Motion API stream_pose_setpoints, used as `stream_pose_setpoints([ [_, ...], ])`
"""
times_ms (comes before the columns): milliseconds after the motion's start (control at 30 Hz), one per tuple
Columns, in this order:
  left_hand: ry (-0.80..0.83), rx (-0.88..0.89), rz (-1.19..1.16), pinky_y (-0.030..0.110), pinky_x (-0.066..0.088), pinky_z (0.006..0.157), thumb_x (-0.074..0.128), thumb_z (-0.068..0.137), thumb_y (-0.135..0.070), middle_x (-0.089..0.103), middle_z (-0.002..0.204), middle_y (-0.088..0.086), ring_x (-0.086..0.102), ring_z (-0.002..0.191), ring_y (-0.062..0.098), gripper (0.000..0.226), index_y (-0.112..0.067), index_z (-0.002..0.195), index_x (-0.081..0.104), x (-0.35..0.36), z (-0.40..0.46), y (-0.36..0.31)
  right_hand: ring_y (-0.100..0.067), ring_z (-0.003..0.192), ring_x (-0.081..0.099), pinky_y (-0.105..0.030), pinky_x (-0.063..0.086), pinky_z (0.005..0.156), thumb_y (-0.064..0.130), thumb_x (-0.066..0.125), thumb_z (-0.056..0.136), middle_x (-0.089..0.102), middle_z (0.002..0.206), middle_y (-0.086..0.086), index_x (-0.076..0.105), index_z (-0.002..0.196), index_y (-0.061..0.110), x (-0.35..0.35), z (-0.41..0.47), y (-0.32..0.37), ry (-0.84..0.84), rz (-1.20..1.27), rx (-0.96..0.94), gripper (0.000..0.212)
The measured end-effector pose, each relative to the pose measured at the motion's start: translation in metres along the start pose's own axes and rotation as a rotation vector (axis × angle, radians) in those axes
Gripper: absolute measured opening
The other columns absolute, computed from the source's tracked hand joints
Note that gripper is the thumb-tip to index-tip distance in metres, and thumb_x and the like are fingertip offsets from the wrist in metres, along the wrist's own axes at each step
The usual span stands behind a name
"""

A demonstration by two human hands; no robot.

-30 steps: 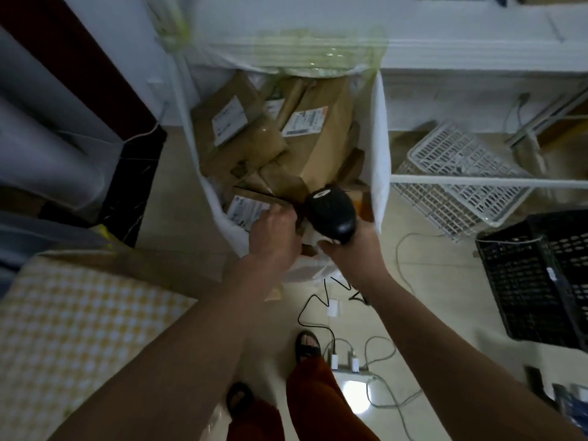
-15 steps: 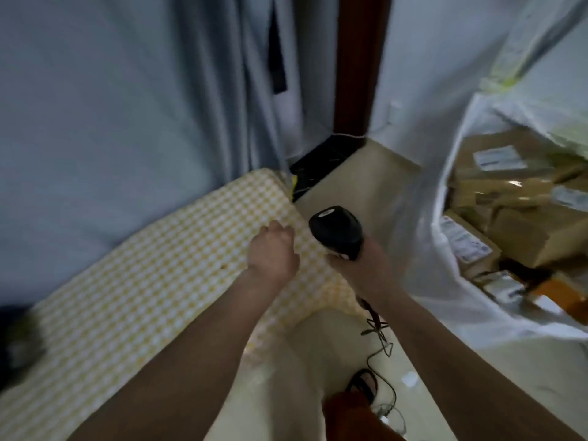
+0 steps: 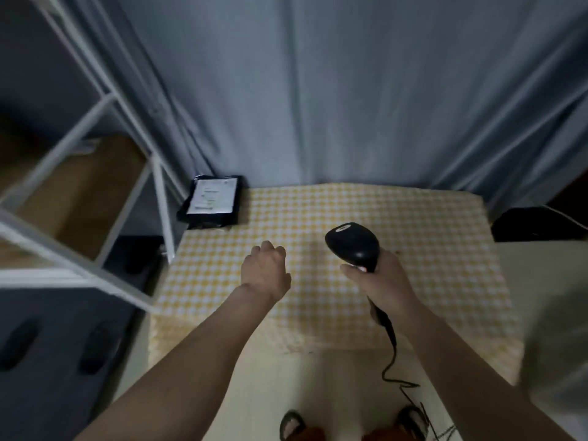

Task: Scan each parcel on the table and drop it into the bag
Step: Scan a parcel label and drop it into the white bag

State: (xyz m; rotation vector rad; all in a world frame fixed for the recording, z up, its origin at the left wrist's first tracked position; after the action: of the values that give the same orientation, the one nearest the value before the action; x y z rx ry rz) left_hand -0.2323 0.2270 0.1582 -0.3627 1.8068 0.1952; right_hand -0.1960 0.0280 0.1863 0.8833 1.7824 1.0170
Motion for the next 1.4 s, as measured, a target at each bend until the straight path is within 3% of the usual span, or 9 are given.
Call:
stream_pose_setpoints([
  [167, 0.038, -0.140, -0.060, 0.034, 0.046, 0.095, 0.058, 0.093, -0.035, 0.045, 0.134, 0.007, 0.045, 0.123, 0.024, 0.045, -0.017, 0.133, 0.051, 0.014, -0.019, 0.091, -0.007, 0.071, 0.060, -0.018, 0.043, 0.060, 0.015, 0.071, 0.084, 0.063, 0.079, 0.008, 0.063, 0.104, 0.023, 0.081, 0.000, 0.032, 0.143, -0.055, -0.026, 0.023],
  [367, 0.052, -0.247, -0.134, 0.034, 0.047, 0.095, 0.058, 0.093, -0.036, 0.045, 0.134, 0.007, 0.045, 0.123, 0.025, 0.044, -0.017, 0.132, 0.051, 0.026, -0.020, 0.148, -0.011, 0.063, 0.058, -0.025, 0.046, 0.062, 0.013, 0.068, 0.086, 0.062, 0.077, 0.003, 0.063, 0.101, 0.021, 0.134, 0.020, 0.054, 0.244, -0.107, -0.045, 0.018],
  [533, 0.078, -0.330, -0.134, 0.035, 0.047, 0.096, 0.057, 0.094, -0.037, 0.044, 0.135, 0.008, 0.044, 0.124, 0.025, 0.045, -0.017, 0.134, 0.050, 0.029, 0.005, 0.187, -0.011, 0.070, 0.059, -0.036, 0.051, 0.077, 0.012, 0.070, 0.084, 0.064, 0.082, 0.005, 0.064, 0.104, 0.022, 0.173, 0.061, 0.064, 0.304, -0.100, -0.034, 0.023],
  [733, 0.100, -0.362, -0.125, 0.035, 0.045, 0.098, 0.057, 0.093, -0.037, 0.045, 0.134, 0.009, 0.045, 0.124, 0.025, 0.045, -0.016, 0.132, 0.051, 0.019, 0.074, 0.214, -0.008, 0.066, 0.056, -0.022, 0.042, 0.060, 0.011, 0.069, 0.083, 0.061, 0.072, 0.007, 0.065, 0.101, 0.023, 0.200, 0.130, 0.078, 0.317, -0.102, -0.028, 0.022],
  [967, 0.152, -0.414, -0.160, 0.033, 0.044, 0.098, 0.057, 0.093, -0.038, 0.045, 0.133, 0.007, 0.045, 0.124, 0.024, 0.045, -0.017, 0.132, 0.050, 0.023, 0.147, 0.249, -0.010, 0.072, 0.058, -0.025, 0.045, 0.067, 0.015, 0.071, 0.083, 0.061, 0.078, 0.007, 0.063, 0.099, 0.022, 0.227, 0.202, 0.090, 0.324, -0.112, 0.042, 0.020],
  [1100, 0.197, -0.446, -0.185, 0.033, 0.042, 0.099, 0.058, 0.092, -0.037, 0.044, 0.134, 0.007, 0.045, 0.125, 0.023, 0.045, -0.019, 0.132, 0.051, 0.030, 0.186, 0.277, -0.005, 0.065, 0.054, -0.020, 0.043, 0.060, 0.012, 0.071, 0.083, 0.059, 0.072, 0.008, 0.062, 0.096, 0.022, 0.252, 0.232, 0.095, 0.328, -0.125, 0.061, 0.018],
  [1200, 0.205, -0.454, -0.214, 0.033, 0.041, 0.099, 0.061, 0.091, -0.036, 0.045, 0.134, 0.007, 0.046, 0.125, 0.023, 0.043, -0.019, 0.131, 0.054, 0.033, 0.224, 0.301, -0.012, 0.067, 0.056, -0.034, 0.049, 0.070, 0.009, 0.069, 0.084, 0.059, 0.073, 0.003, 0.062, 0.093, 0.022, 0.270, 0.255, 0.095, 0.330, -0.130, 0.116, 0.017],
  [1400, 0.256, -0.419, -0.303, 0.039, 0.049, 0.095, 0.062, 0.086, -0.030, 0.048, 0.131, 0.012, 0.053, 0.119, 0.029, 0.049, -0.013, 0.131, 0.052, 0.052, 0.313, 0.341, -0.019, 0.061, 0.055, -0.028, 0.041, 0.058, 0.009, 0.070, 0.083, 0.056, 0.065, -0.004, 0.059, 0.088, 0.011, 0.310, 0.302, 0.093, 0.297, -0.181, 0.208, 0.012],
])
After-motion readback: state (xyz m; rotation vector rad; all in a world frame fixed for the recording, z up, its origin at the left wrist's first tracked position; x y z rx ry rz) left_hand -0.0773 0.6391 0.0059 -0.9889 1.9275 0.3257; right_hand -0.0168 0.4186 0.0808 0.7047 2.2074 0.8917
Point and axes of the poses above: each hand's wrist, its own z-axis towards the middle knuckle, its own x-axis out of the palm, y = z × x, the point moved 6 cm from there along z, towards the middle knuckle
